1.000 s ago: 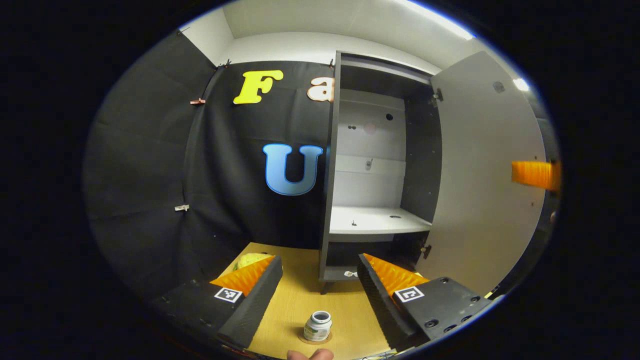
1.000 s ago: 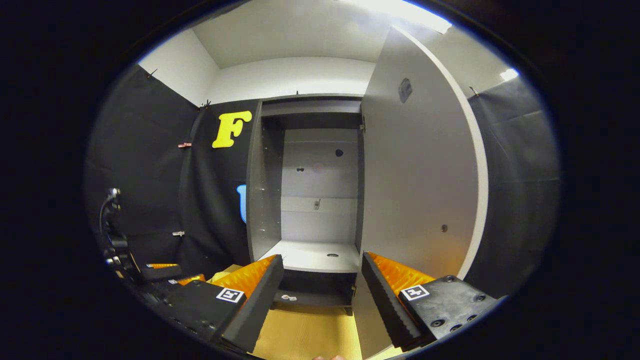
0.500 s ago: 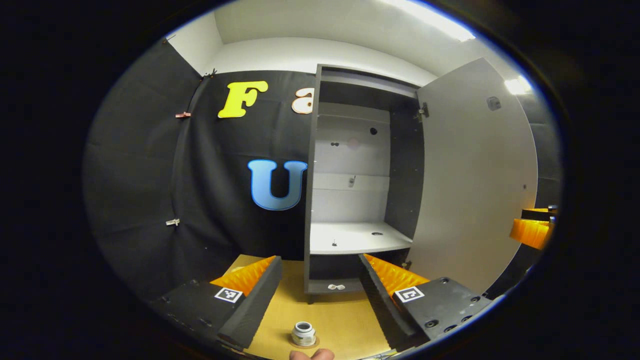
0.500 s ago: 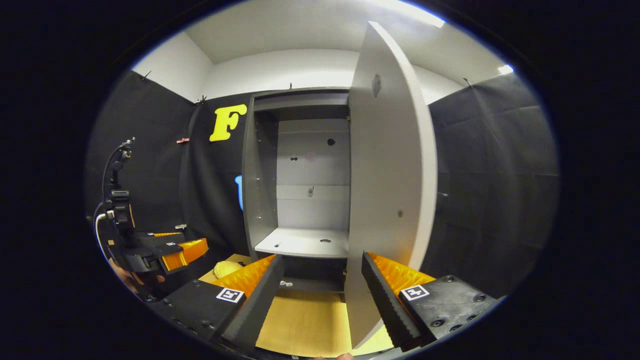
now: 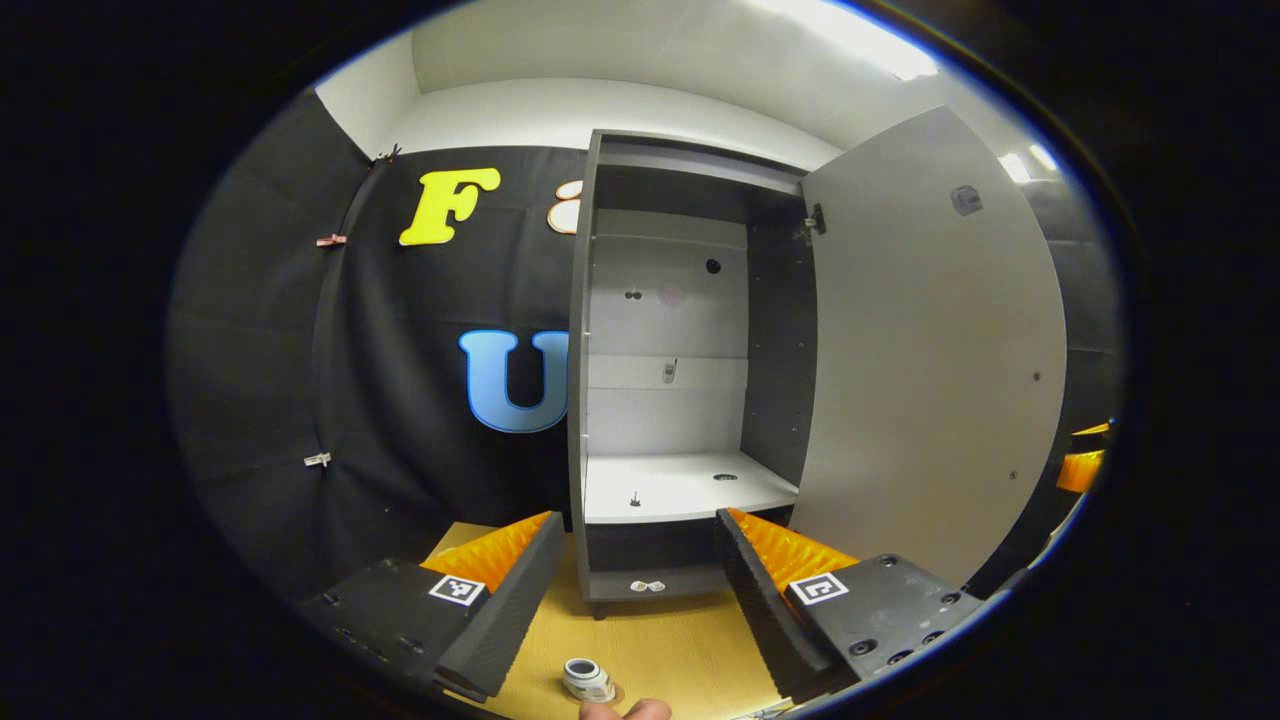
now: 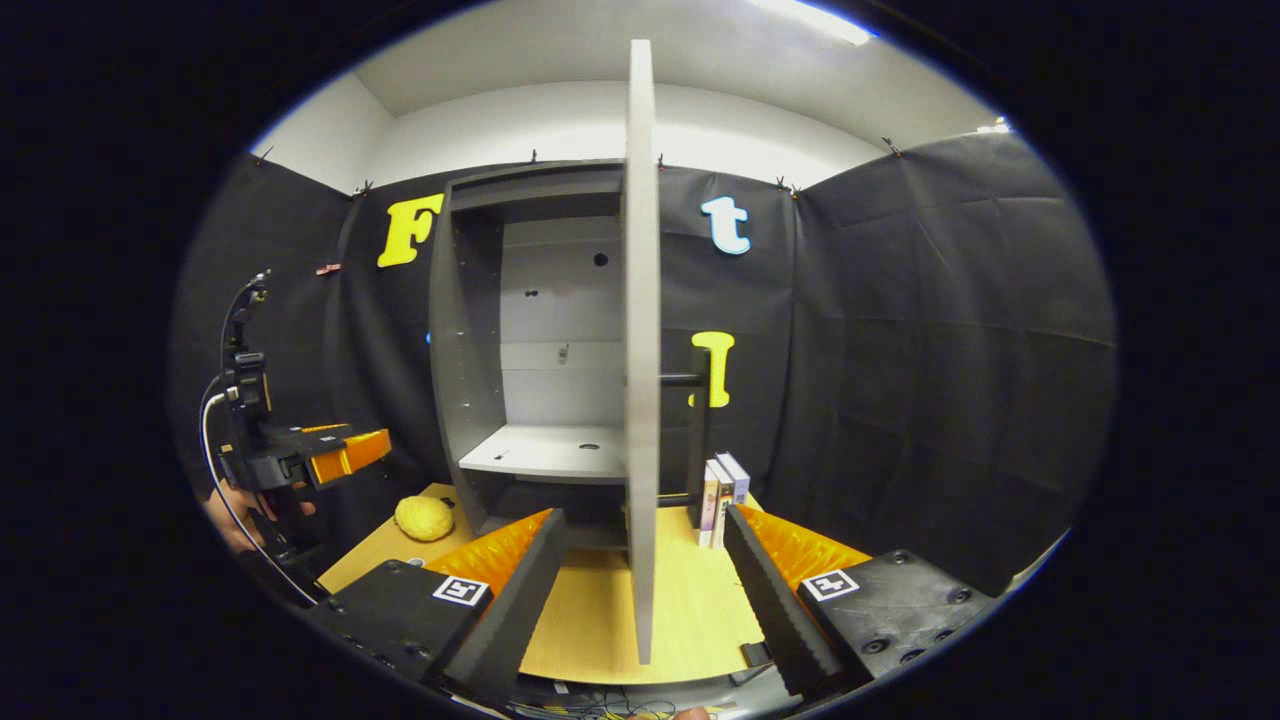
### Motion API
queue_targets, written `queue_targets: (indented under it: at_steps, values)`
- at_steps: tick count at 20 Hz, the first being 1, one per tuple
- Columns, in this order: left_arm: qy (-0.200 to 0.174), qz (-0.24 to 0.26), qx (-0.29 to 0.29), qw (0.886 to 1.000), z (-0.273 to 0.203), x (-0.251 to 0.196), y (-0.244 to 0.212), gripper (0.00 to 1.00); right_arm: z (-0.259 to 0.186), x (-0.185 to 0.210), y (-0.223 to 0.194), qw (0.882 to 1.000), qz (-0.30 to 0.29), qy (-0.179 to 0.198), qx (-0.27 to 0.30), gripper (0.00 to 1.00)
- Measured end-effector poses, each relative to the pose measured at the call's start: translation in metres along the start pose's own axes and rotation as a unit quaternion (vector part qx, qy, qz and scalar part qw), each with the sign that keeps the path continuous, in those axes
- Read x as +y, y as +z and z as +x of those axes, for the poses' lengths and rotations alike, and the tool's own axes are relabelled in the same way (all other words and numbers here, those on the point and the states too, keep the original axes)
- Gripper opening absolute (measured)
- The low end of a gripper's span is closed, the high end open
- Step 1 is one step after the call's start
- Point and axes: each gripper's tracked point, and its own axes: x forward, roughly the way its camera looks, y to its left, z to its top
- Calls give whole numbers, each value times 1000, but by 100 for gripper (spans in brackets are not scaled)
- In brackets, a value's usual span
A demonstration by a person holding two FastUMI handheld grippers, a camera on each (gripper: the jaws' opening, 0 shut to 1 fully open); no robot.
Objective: Open the cabinet door with the right hand, grasp the bottle in the cabinet with the left hand and place it on the coaster, then close the cabinet door with the right hand.
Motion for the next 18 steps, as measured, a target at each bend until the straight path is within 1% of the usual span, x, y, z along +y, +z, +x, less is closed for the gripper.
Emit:
queue_targets:
  at_steps: [1, 2, 3, 4, 5, 7, 8, 9, 10, 11, 12, 13, 14, 15, 16, 17, 18]
  values:
    - [-1, 0, -1, 1000, 1, 0, 0, 95, 5, -13, 1, 1000, 0, -12, 0, 98]
    - [0, -3, -1, 1000, 1, 0, 1, 95, 12, -26, 1, 1000, -2, -24, -1, 98]
    - [-1, -6, -1, 1000, 0, 0, 2, 95, 18, -38, 2, 999, -2, -34, -1, 100]
    - [1, -8, -4, 1000, -2, 2, 3, 95, 24, -48, 3, 999, 1, -45, -3, 98]
    - [4, -8, -4, 1000, -3, 4, 3, 93, 32, -57, 4, 999, 4, -54, -3, 98]
    - [11, -5, -2, 1000, -5, 10, 1, 95, 44, -69, 1, 998, 2, -65, -1, 98]
    - [15, -3, -1, 1000, -7, 13, 1, 95, 49, -70, 2, 998, 0, -64, -2, 99]
    - [20, -2, -2, 1000, -8, 17, 0, 95, 52, -66, 2, 998, -2, -61, -1, 99]
    - [24, 0, -2, 1000, -9, 20, 1, 95, 53, -60, 3, 999, -4, -52, 0, 93]
    - [28, 3, -3, 1000, -10, 23, 2, 92, 53, -52, 3, 999, -7, -44, -1, 98]
    - [32, 6, -4, 999, -11, 27, 2, 92, 52, -46, 2, 999, -11, -41, -2, 91]
    - [34, 9, -4, 999, -12, 30, 1, 92, 53, -46, 2, 999, -17, -47, -4, 98]
    - [36, 9, -4, 999, -13, 32, 0, 92, 52, -43, 2, 999, -15, -50, -6, 96]
    - [36, 7, -3, 999, -14, 34, -1, 95, 51, -39, 2, 999, -7, -53, -5, 100]
    - [37, 5, -2, 999, -15, 35, -3, 95, 51, -36, 2, 998, -3, -55, -8, 97]
    - [38, 3, 0, 999, -17, 37, -5, 92, 48, -30, 2, 999, 0, -51, -8, 95]
    - [40, 2, 1, 999, -18, 39, -5, 95, 45, -18, -1, 999, 5, -41, -6, 94]
